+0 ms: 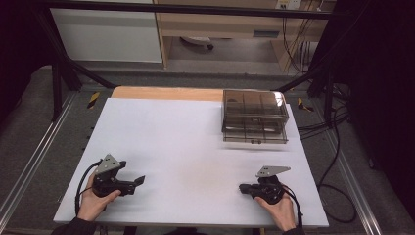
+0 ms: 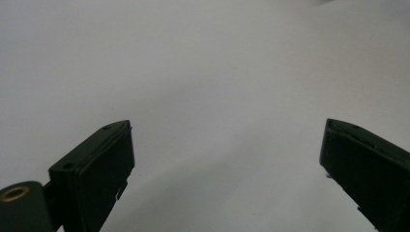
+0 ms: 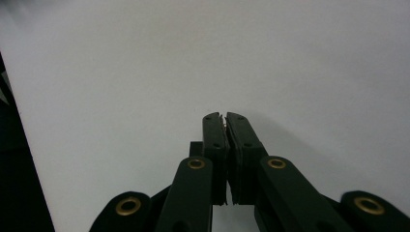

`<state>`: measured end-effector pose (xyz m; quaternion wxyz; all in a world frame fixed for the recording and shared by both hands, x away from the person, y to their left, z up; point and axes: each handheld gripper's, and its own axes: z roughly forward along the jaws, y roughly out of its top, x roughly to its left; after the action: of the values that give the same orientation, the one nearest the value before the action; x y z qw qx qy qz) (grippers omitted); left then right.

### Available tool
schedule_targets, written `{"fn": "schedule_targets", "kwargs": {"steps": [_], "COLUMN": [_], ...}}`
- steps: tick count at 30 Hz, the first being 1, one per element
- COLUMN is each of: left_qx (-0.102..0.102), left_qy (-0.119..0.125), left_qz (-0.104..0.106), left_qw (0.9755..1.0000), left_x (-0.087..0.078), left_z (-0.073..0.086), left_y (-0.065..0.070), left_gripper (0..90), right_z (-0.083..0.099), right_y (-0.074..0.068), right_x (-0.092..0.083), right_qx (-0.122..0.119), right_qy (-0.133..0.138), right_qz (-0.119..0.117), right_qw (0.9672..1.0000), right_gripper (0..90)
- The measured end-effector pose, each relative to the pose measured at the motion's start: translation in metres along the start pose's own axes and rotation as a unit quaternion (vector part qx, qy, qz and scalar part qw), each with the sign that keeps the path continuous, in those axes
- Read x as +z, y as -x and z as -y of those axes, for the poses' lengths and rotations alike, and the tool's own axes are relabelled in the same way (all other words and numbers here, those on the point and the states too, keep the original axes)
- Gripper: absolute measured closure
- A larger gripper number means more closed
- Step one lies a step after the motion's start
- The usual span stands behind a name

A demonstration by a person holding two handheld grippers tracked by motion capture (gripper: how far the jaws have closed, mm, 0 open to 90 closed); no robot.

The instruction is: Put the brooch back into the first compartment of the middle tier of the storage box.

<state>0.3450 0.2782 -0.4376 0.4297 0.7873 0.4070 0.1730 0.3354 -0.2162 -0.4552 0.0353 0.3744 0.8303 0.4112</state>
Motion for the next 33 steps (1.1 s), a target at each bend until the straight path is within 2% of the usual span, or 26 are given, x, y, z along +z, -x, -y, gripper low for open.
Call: {"fn": "schedule_targets", "kwargs": {"steps": [33], "left_qx": [0.001], "left_qy": [0.0], "left_qz": [0.0], "left_qw": [1.0], "left_x": [-0.0003], "left_z": [-0.0001], "left_y": [-0.0001], "left_gripper": [5.0], "right_z": [-0.0017], "right_y": [-0.0005], "right_x": [-0.0037], "right_qx": [0.002], "right_qy": [0.008], "right_qz": [0.001], "right_qw": [1.0], "right_gripper": [88.8]}}
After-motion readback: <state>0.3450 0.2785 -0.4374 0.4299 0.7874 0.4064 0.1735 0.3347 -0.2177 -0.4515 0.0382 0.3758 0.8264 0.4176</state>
